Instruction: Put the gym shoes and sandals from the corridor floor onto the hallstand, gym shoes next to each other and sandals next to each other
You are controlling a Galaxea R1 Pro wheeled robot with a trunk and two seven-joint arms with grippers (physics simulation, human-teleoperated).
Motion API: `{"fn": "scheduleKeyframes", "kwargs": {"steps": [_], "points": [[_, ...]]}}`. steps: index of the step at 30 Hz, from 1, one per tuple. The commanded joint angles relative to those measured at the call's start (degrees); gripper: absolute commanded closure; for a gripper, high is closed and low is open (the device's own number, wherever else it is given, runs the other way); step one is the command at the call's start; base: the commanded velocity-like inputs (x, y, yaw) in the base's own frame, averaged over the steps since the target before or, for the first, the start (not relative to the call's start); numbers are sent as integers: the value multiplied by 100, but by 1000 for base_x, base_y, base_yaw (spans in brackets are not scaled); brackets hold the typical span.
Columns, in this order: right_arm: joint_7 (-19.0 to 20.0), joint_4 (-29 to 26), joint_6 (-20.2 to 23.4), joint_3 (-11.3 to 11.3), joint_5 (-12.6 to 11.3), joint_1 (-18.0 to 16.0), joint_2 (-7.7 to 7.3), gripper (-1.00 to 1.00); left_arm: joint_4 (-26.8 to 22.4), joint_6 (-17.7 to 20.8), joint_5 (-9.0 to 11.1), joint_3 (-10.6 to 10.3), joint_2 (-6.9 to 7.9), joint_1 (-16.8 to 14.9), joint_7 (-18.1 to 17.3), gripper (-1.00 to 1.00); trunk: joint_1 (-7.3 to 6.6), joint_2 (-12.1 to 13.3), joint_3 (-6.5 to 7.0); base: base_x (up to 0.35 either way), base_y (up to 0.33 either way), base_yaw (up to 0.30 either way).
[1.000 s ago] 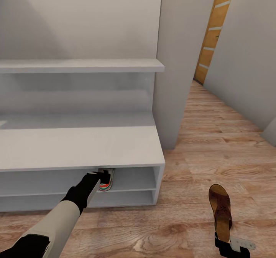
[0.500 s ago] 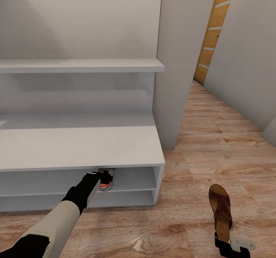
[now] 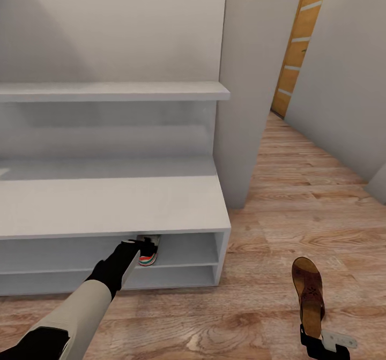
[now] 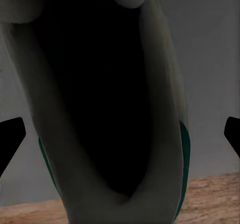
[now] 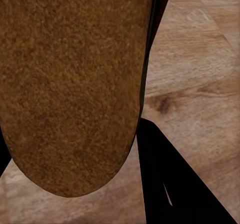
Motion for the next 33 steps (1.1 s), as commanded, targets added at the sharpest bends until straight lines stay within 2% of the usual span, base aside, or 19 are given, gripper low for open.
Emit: {"fn": "scheduleKeyframes", "kwargs": {"steps": [1,5,23,28,33], "points": [[-27,5,-14,-18,34,-4,1,100,-9,30,-30,-19,2,-1,15,-100,-1,-2,-4,0,0,0],[-27,3,-14,-18,34,-4,1,100,-9,29,-32,-19,2,-1,15,-100,-1,-2,-4,-191,0,0],[-27,3,-14,-18,34,-4,0,100,6,26,-38,-19,9,6,10,-100,-1,-2,-4,-332,1,0],[-27,3,-14,-18,34,-4,0,100,63,7,-29,-12,107,20,-2,-100,-1,-2,-4,-336,63,0],[-27,8,-14,-18,34,-4,2,100,26,-107,-7,-2,223,295,-24,-100,-1,-2,-4,-336,97,0]]}}
